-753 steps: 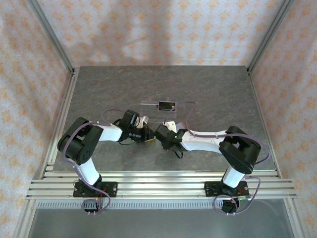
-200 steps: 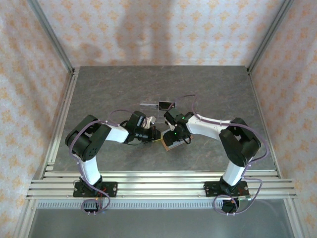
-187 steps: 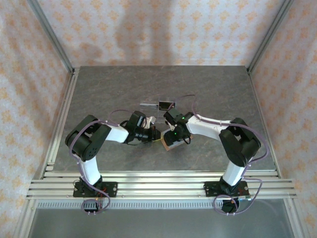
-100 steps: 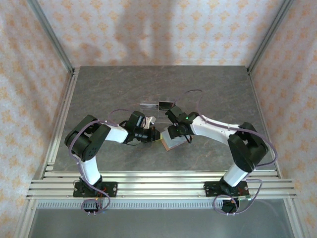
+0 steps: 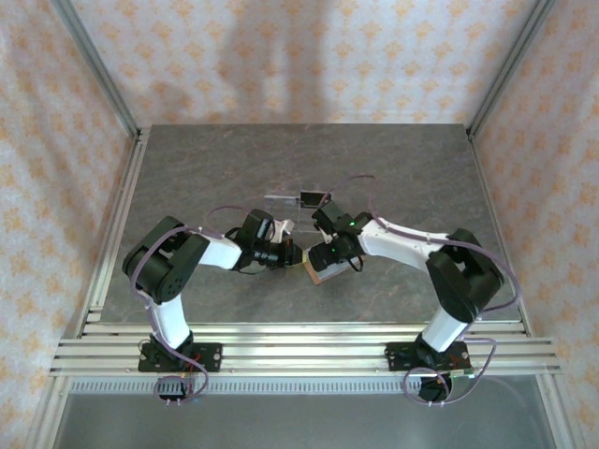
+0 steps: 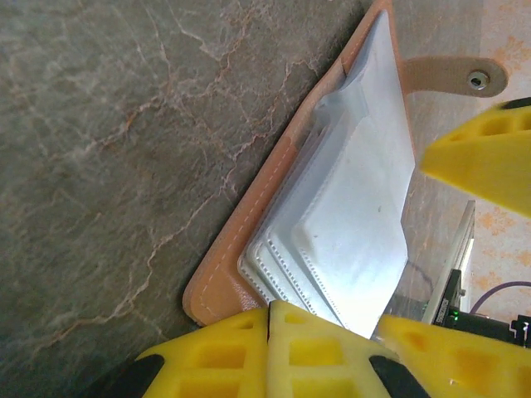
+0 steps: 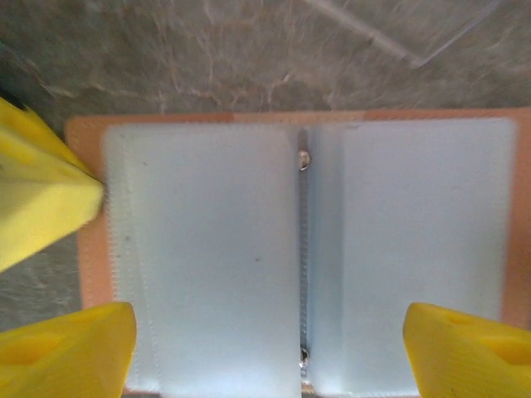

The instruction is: Put the credit cards into the card holder

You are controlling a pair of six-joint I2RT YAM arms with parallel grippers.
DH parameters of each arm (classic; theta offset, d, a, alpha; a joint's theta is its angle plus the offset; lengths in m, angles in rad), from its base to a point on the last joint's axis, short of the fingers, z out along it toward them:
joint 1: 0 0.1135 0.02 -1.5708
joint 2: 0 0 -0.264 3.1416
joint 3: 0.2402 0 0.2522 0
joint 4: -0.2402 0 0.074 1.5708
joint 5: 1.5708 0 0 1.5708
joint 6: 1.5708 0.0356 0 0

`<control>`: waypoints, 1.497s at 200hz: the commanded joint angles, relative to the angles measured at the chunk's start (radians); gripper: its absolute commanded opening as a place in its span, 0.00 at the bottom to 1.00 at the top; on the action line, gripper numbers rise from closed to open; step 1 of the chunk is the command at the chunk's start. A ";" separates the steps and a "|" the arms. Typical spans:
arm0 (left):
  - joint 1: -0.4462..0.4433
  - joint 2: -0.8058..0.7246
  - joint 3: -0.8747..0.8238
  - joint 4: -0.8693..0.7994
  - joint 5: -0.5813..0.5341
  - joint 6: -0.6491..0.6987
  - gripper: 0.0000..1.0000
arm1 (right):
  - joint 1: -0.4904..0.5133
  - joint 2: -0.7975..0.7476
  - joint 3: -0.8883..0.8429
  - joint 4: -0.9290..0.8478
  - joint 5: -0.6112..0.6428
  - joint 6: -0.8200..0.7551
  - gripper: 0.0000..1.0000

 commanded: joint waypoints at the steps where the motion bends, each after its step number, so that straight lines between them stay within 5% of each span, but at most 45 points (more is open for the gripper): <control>1: 0.027 0.057 -0.025 -0.061 -0.075 0.026 0.09 | 0.003 0.056 0.016 -0.028 -0.033 -0.035 0.84; 46: 0.029 0.069 -0.025 -0.046 -0.072 0.020 0.09 | 0.031 0.080 0.029 -0.056 0.029 -0.018 0.84; 106: 0.034 0.066 -0.040 -0.049 -0.081 0.038 0.09 | 0.030 0.000 0.041 -0.136 0.459 0.151 0.87; 159: 0.037 0.078 -0.041 -0.048 -0.072 0.046 0.09 | -0.037 -0.135 0.022 -0.184 0.606 0.255 1.00; 175: 0.037 0.078 -0.036 -0.048 -0.061 0.045 0.09 | -0.076 -0.156 0.035 -0.196 0.502 0.252 1.00; 198: 0.038 0.078 -0.039 -0.043 -0.069 0.048 0.09 | -0.073 -0.172 0.003 -0.103 0.108 0.074 1.00; 218: 0.037 0.107 -0.028 -0.036 -0.041 0.040 0.09 | -0.056 -0.126 0.002 -0.095 -0.080 -0.020 1.00; 265: 0.037 0.114 -0.030 -0.020 -0.031 0.030 0.09 | -0.001 0.016 0.040 -0.105 -0.034 -0.051 0.93; 299: 0.038 0.111 -0.027 -0.030 -0.035 0.039 0.09 | 0.001 0.058 0.049 -0.098 0.054 -0.023 0.79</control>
